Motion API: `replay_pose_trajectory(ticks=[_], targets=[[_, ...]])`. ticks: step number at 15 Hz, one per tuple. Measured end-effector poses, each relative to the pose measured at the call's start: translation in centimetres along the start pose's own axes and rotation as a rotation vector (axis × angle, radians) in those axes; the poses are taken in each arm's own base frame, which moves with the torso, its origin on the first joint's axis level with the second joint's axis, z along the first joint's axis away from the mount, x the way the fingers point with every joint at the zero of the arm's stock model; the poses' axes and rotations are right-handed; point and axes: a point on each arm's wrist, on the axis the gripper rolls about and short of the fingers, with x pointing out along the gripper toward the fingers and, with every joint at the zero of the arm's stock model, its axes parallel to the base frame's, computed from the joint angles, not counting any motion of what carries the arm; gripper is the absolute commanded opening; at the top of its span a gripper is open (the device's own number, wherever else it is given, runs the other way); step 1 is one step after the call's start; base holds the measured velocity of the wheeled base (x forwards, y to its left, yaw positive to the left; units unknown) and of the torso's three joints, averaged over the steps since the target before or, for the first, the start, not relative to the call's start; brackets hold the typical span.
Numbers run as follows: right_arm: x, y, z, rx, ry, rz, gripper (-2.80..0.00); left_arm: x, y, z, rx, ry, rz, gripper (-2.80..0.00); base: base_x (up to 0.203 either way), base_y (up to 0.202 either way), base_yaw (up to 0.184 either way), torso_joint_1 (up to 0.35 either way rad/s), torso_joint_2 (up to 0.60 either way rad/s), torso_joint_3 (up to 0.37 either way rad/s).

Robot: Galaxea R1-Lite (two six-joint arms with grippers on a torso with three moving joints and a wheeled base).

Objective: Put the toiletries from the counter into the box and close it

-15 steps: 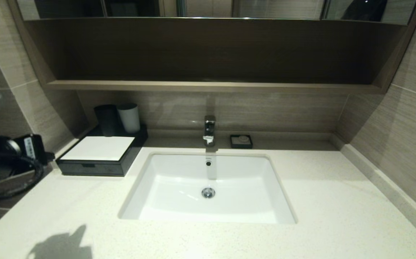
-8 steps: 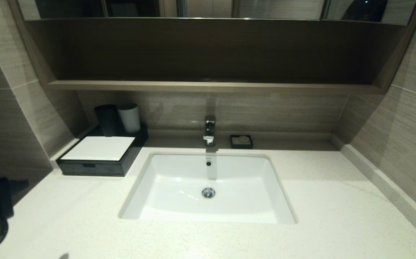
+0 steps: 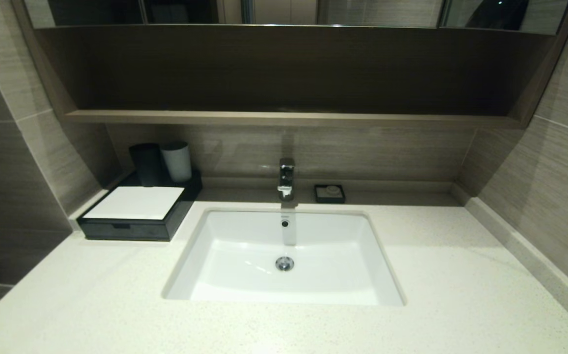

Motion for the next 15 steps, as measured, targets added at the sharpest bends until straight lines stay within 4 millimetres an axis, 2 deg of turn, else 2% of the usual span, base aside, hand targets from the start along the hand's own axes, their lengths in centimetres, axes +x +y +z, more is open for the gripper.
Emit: replay_pose_trajectory(ticks=[7,15], targets=[[0.0,0.0,0.0,0.000,0.000,-0.001,-2.80,-2.4,0.5,-3.0,-0.019,-0.133,-0.107,-2.80,0.000,0.000,0.000,0.000,0.00,0.000],[0.0,0.0,0.0,0.000,0.000,0.000,-2.80,-4.4,0.7,-6.1,0.001,-0.240,-0.095,-2.80,0.000,0.000,0.000,0.000,0.00,0.000]])
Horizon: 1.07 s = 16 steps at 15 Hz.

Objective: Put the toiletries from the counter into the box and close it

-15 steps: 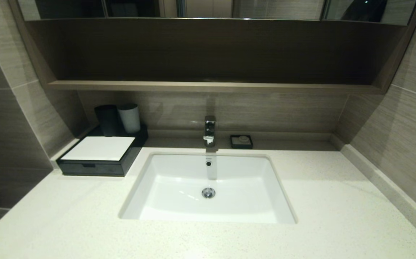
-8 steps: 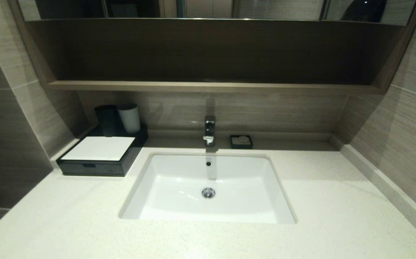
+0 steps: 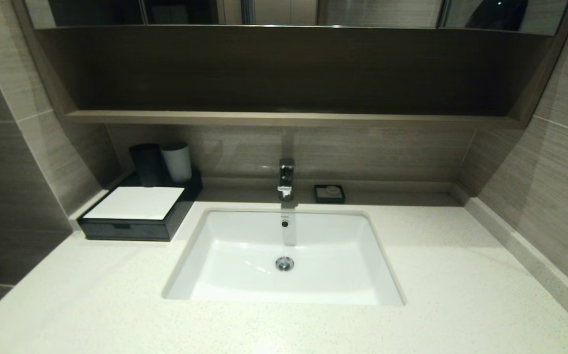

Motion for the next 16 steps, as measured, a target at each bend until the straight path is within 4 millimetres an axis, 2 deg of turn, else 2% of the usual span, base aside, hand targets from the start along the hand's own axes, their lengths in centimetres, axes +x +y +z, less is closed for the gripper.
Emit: replay_pose_trajectory(ticks=[4,16], targets=[[0.0,0.0,0.0,0.000,0.000,0.000,-2.80,-0.8,-0.1,-2.1,0.063,-0.037,0.002,-2.80,0.000,0.000,0.000,0.000,0.00,0.000],[0.0,0.0,0.0,0.000,0.000,0.000,-2.80,-1.9,-0.2,-4.6,0.062,-0.114,0.004,-2.80,0.000,0.000,0.000,0.000,0.00,0.000]])
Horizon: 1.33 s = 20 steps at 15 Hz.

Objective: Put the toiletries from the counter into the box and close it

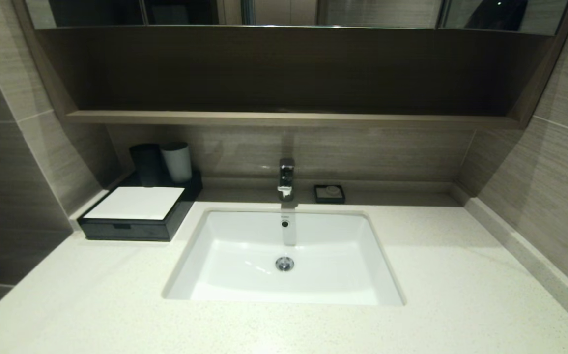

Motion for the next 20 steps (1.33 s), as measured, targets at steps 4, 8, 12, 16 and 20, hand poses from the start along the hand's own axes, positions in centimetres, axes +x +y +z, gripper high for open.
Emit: replay_pose_trajectory(ticks=[4,8,12,16,20], targets=[[0.0,0.0,0.0,0.000,0.000,0.000,-2.80,-0.1,-0.2,-1.4,0.008,-0.003,-0.002,-2.80,0.000,0.000,0.000,0.000,0.00,0.000],[0.0,0.0,0.0,0.000,0.000,0.000,-2.80,0.1,-0.3,-2.5,0.018,-0.004,-0.002,-2.80,0.000,0.000,0.000,0.000,0.00,0.000],[0.0,0.0,0.0,0.000,0.000,0.000,-2.80,0.5,-0.5,-3.4,0.025,-0.002,-0.004,-2.80,0.000,0.000,0.000,0.000,0.00,0.000],[0.0,0.0,0.0,0.000,0.000,0.000,-2.80,0.7,-0.6,-3.7,0.022,0.000,-0.021,-2.80,0.000,0.000,0.000,0.000,0.00,0.000],[0.0,0.0,0.0,0.000,0.000,0.000,-2.80,0.8,-0.6,-3.6,0.015,-0.033,-0.027,-2.80,0.000,0.000,0.000,0.000,0.00,0.000]])
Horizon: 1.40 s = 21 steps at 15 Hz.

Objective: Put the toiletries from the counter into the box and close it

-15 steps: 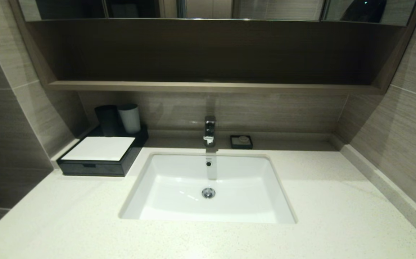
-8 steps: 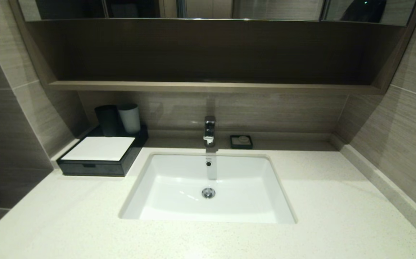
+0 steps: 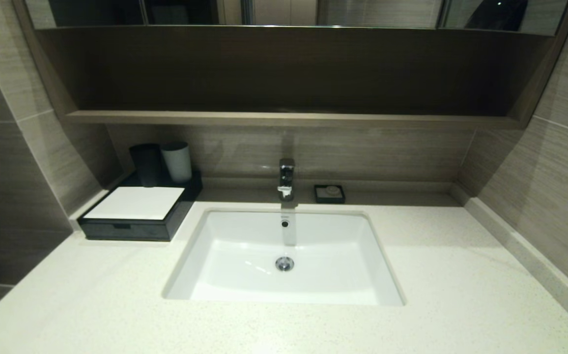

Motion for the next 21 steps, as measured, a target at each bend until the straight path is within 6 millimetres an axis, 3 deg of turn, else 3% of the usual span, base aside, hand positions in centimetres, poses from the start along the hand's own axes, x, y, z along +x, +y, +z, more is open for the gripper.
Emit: replay_pose_trajectory(ticks=[6,21], targets=[[0.00,0.00,0.00,0.000,0.000,0.000,-2.80,0.14,0.01,0.30,-0.009,-0.071,-0.003,-2.80,0.000,0.000,0.000,0.000,0.00,0.000],[0.00,0.00,0.00,0.000,0.000,0.000,-2.80,0.17,-0.14,-0.40,-0.087,-0.006,-0.030,-2.80,0.000,0.000,0.000,0.000,0.00,0.000]])
